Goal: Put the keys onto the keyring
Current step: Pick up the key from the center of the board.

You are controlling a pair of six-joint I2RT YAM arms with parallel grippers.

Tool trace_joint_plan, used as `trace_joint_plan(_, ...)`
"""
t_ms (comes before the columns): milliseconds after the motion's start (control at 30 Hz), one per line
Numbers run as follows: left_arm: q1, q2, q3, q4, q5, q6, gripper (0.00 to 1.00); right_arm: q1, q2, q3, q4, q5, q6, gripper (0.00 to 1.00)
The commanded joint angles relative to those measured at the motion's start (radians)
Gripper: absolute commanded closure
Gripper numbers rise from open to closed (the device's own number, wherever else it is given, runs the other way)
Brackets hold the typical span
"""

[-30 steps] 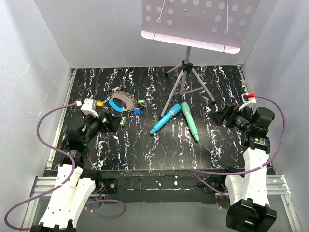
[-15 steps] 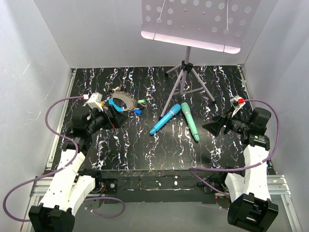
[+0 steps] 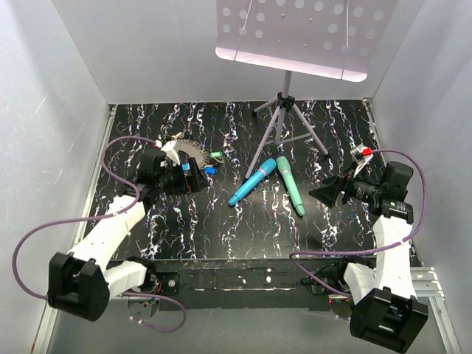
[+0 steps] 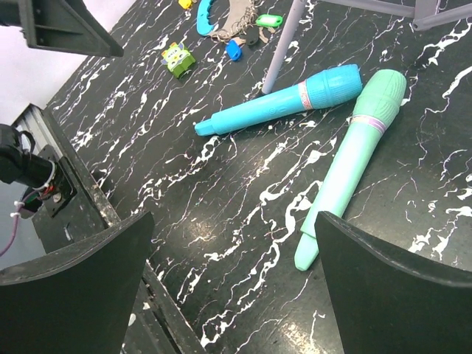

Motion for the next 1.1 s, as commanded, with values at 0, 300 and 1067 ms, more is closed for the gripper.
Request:
trace_joint_plan(0, -0.02, 0.082, 0.084, -0.007, -0.09, 0.008, 0.01, 0.005, 0.007, 0.047, 0.017, 0.026, 0.037, 0.0)
trace_joint_plan(300, -0.02, 0.334, 0.259, 0.027, -0.172, 0.017, 0.0, 0.004, 0.002, 0.043, 0.029, 0.058, 0.063, 0.0)
trace_joint_plan(1067, 0.06, 0.894, 0.788, -0.224, -0.169, 0.212, 0.25, 0.004, -0.007, 0.013, 0.058, 0.056, 0.068, 0.0)
